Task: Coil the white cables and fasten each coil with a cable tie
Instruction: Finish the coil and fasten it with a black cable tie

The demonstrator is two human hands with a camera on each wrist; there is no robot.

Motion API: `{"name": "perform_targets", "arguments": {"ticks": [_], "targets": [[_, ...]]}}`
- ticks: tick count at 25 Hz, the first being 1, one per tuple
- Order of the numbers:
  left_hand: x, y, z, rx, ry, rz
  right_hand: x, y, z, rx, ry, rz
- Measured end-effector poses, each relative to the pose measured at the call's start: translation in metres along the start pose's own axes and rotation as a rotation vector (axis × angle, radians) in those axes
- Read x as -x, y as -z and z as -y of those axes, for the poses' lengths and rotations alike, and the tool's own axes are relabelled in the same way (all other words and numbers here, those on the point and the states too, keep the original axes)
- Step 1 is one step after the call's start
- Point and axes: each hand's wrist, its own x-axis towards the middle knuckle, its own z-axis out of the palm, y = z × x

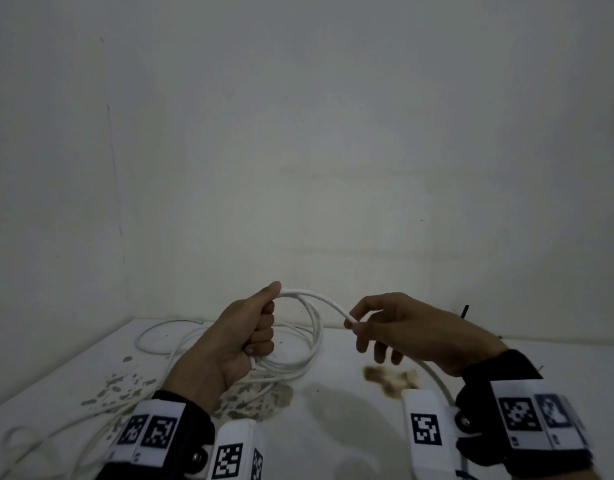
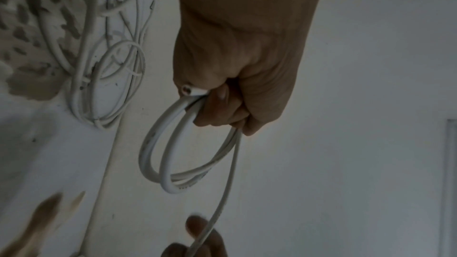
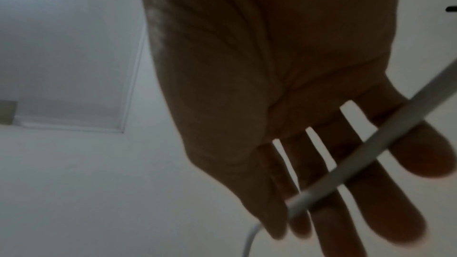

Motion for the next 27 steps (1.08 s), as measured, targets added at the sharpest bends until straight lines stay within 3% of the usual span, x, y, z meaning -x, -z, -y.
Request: {"name": "perform_targets", "arguments": {"ticks": [3,10,12,16,21,27], "targets": [[-0.001,0.004,-0.002,0.013,-0.007,-0.008,0.01,0.011,-0.001,-0.007,0.061,0.011],[0.003,-0.011,0.004,0.003,-0.007,0.023,0.0,-0.023,0.024,-0.337,0.293,-0.205],[0.008,-0.019,0.007,-0.01,0.001,0.051,-0.005,-0.036,0.03,-0.235,0.357,-0.232],[0.015,-0.034,0.013,-0.029,0.016,0.097,-0.016,-0.053,0.03,0.04,0.4,-0.446],[0.016,-0.032,0.008,0.092,0.013,0.116,-0.019,-0.054,0.025,0.28,0.421,-0.524],[0.021,-0.028,0.003,0.175,-0.02,0.146,-0.024,-0.05,0.005,0.186,0.285,-0.415]]}}
